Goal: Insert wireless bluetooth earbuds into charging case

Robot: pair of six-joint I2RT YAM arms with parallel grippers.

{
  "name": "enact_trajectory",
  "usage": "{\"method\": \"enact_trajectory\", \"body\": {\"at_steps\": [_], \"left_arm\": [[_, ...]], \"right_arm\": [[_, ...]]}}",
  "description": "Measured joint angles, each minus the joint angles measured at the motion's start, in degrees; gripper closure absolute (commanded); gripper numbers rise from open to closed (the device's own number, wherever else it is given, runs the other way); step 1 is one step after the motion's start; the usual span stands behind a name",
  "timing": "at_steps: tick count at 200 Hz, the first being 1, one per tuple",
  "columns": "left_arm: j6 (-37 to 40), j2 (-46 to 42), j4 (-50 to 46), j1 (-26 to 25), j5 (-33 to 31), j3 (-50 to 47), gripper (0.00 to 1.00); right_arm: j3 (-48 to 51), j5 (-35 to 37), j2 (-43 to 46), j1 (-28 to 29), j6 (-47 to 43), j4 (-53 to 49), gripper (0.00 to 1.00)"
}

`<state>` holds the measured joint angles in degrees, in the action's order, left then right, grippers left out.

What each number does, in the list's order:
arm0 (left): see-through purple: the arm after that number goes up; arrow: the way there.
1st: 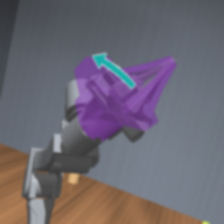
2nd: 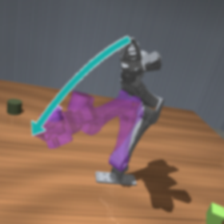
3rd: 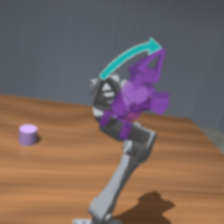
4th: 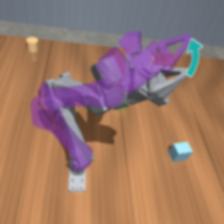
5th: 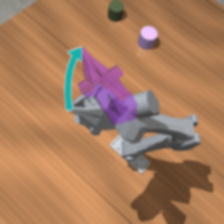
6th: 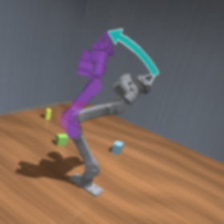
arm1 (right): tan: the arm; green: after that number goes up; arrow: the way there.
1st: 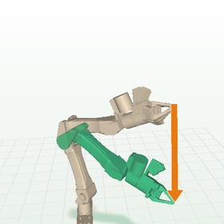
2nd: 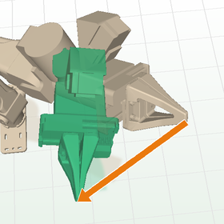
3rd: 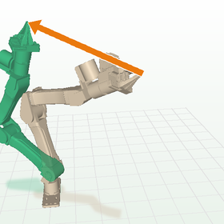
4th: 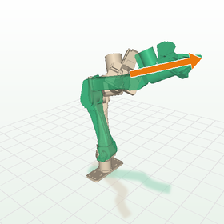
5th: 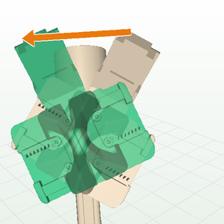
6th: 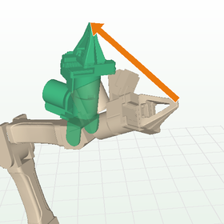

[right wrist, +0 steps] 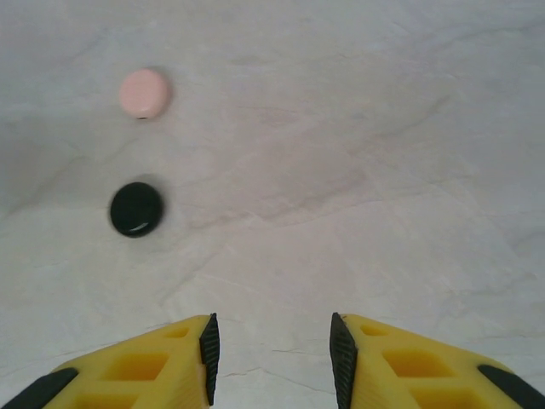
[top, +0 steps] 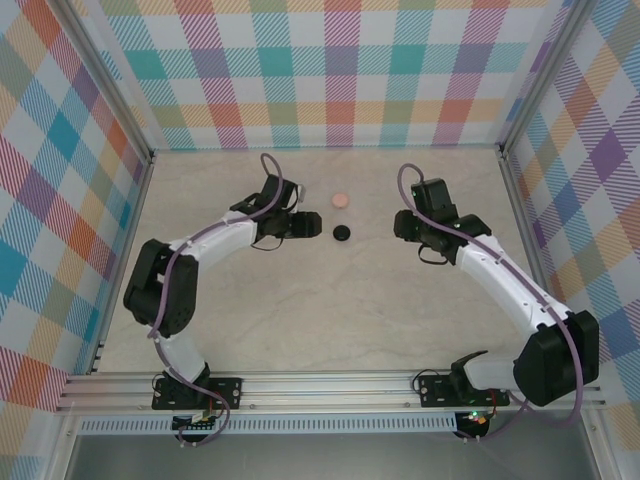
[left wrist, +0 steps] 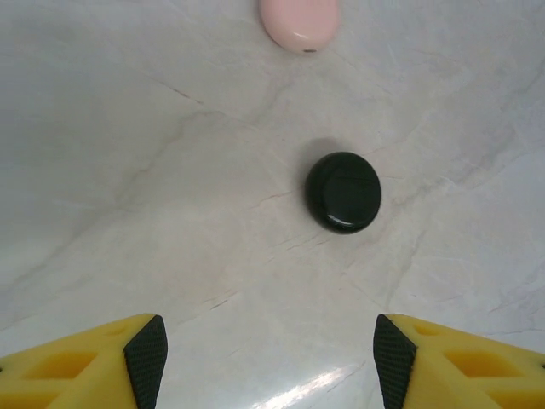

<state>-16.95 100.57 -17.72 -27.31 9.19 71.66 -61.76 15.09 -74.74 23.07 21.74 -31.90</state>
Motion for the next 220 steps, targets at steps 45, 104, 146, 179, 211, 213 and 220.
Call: {"method": "enact_trajectory", "body": {"at_steps": [45, 104, 146, 179, 211, 213, 220], "left_arm": [[3.15, -8.11, -2.97, 2.34, -8.76, -5.51, 0.30], [5.90, -18.03, -2.91, 8.79, -19.37, -14.16, 0.25], [9.49, -18.69, 1.55, 11.58, -25.05, -18.78, 0.16], [12.92, -18.51, 7.91, 13.70, -26.99, -22.16, 0.00], [16.35, -18.18, 16.74, 16.06, -26.82, -26.69, 0.00], [16.52, -18.08, 17.25, 16.26, -26.75, -26.93, 0.00], [17.25, -17.62, 19.08, 16.79, -26.49, -27.71, 0.00]], "right_arm": [[2.23, 11.30, -2.58, -0.02, 0.81, -0.09, 0.57], [7.65, 19.71, -3.96, -3.78, -0.92, 4.22, 0.55], [12.74, 18.47, -3.96, -9.73, -3.91, 10.40, 0.50], [17.68, 10.43, -3.19, -15.65, -6.40, 18.86, 0.42], [23.23, 2.08, -2.78, -20.31, -9.20, 28.76, 0.37], [23.61, 1.68, -2.78, -20.48, -9.44, 29.53, 0.37], [24.76, 0.46, -2.78, -20.74, -10.45, 31.80, 0.36]]}}
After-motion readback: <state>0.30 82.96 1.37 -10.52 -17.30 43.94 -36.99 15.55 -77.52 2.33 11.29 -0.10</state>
